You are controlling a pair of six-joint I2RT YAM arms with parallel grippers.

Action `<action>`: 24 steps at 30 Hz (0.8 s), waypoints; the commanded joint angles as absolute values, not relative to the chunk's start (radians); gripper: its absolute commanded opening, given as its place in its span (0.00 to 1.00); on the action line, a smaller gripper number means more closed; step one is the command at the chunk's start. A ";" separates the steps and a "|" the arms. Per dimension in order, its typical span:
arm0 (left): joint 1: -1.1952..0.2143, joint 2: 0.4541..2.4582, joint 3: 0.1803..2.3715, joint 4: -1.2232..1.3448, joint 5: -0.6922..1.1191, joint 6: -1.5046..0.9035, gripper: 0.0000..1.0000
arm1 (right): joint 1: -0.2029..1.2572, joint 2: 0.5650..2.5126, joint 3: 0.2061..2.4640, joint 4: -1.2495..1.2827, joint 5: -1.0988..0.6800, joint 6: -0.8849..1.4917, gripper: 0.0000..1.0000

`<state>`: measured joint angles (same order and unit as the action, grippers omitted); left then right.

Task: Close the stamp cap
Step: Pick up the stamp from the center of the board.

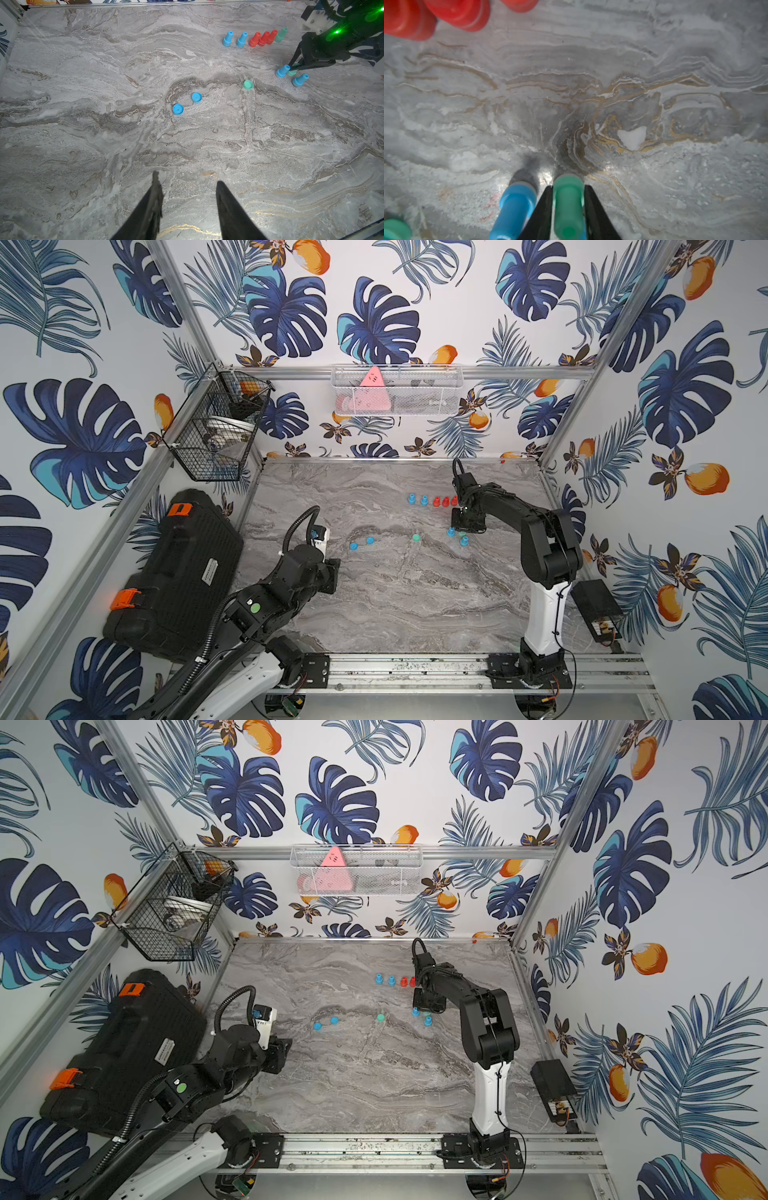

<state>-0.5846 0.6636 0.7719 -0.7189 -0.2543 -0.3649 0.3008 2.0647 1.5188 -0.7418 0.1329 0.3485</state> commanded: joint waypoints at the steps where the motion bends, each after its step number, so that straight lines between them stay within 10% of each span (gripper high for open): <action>1: -0.584 0.664 0.774 -0.719 -0.263 -0.360 0.47 | 0.302 2.063 1.523 -0.744 0.138 0.345 0.27; 24: -0.576 0.663 0.774 -0.719 -0.256 -0.360 0.47 | 0.412 1.977 1.663 -0.843 0.151 0.345 0.18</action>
<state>-0.5781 0.6628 0.7719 -0.7189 -0.2535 -0.3645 0.3866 1.9789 1.6386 -0.8097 0.1440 0.3481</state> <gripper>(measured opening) 0.469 0.209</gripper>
